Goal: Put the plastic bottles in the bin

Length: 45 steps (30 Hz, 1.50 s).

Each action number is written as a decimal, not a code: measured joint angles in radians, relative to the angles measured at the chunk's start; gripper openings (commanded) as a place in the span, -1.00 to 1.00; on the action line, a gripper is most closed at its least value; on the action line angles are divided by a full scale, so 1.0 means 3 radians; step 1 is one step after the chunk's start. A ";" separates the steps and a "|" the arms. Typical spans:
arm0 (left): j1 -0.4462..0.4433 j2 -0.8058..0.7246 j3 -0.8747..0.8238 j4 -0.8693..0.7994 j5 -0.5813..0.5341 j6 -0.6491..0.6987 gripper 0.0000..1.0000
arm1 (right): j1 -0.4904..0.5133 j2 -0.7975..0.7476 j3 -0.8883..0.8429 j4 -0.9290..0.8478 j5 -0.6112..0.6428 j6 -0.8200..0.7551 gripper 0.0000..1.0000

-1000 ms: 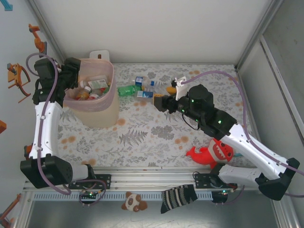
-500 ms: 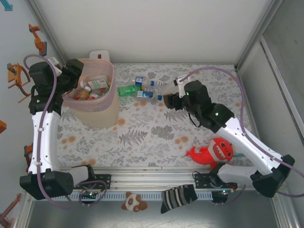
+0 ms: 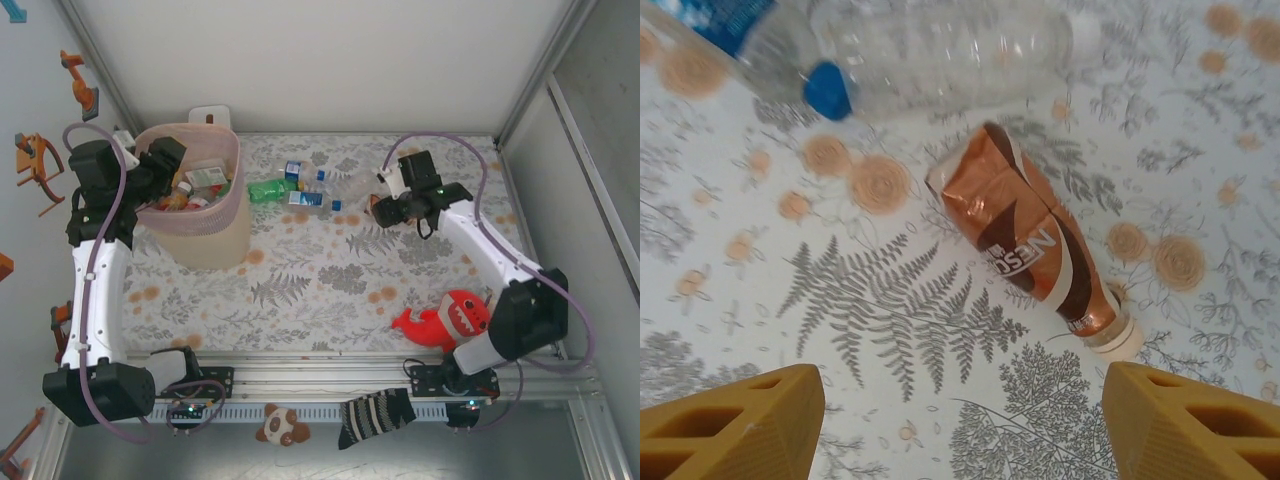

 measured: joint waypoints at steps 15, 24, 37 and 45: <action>0.0001 -0.0045 -0.0056 0.0015 0.0072 0.0013 0.20 | -0.0258 0.1486 0.0964 -0.0408 -0.0164 -0.0694 0.69; 0.0001 -0.0061 -0.0056 0.0015 0.0070 0.0014 0.28 | -0.0521 0.1718 0.1061 -0.0458 -0.0273 -0.0782 0.69; 0.0000 -0.0064 -0.0056 0.0015 0.0072 0.0013 0.30 | -0.0577 0.1682 0.0689 -0.0551 -0.0365 -0.0699 0.53; 0.0001 -0.0062 -0.0060 0.0018 0.0095 0.0011 0.29 | -0.0576 0.1456 0.0421 -0.0524 -0.0306 -0.0582 0.27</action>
